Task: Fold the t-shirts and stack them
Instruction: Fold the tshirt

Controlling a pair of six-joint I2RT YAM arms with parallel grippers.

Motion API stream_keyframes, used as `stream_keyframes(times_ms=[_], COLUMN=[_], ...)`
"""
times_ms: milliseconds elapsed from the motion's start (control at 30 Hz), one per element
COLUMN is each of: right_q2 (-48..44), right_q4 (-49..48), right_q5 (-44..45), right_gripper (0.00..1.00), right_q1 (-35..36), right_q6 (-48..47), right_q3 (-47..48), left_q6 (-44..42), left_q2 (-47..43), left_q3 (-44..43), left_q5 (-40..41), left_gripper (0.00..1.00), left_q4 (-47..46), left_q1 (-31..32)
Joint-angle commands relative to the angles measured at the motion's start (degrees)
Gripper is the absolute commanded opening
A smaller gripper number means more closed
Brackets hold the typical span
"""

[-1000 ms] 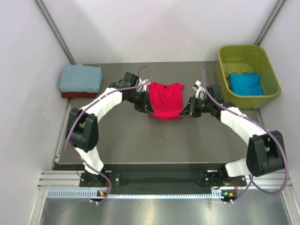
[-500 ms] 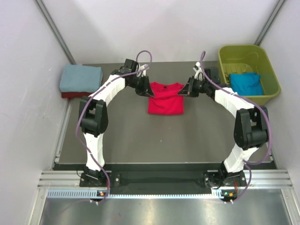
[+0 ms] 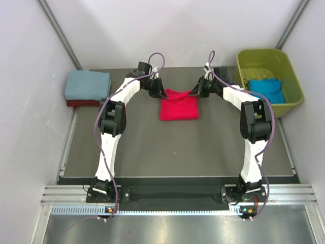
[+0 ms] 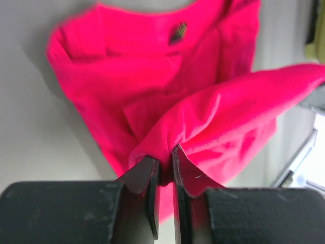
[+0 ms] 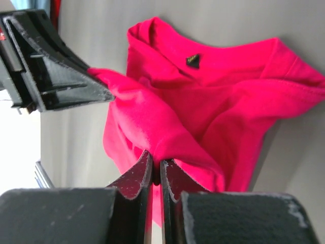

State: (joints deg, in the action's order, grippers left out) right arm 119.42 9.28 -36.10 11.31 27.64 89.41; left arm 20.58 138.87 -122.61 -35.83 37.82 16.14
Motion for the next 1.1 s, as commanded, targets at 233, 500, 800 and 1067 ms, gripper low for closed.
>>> stream_keyframes(times_ms=[233, 500, 800, 1067], right_q2=[2.1, 4.3, -1.5, -3.1], right_q4=[-3.2, -2.9, -3.6, -4.9], right_q5=[1.5, 3.7, 4.9, 2.8], right_gripper=[0.00, 0.40, 0.57, 0.56], right_q1=[-0.6, -0.6, -0.8, 0.3], right_q6=[-0.8, -1.6, -2.0, -0.2], right_q3=[6.0, 8.1, 6.5, -1.7], left_q6=[0.4, 1.0, 2.2, 4.1], left_q2=[4.0, 3.2, -3.6, -3.3], left_q3=[-10.9, -8.2, -5.0, 7.7], left_q5=[1.1, 1.0, 3.5, 1.6], left_gripper=[0.00, 0.37, 0.66, 0.63], left_q4=[-8.6, -9.0, -7.2, -5.5], left_q1=[-0.7, -0.6, -2.6, -6.7])
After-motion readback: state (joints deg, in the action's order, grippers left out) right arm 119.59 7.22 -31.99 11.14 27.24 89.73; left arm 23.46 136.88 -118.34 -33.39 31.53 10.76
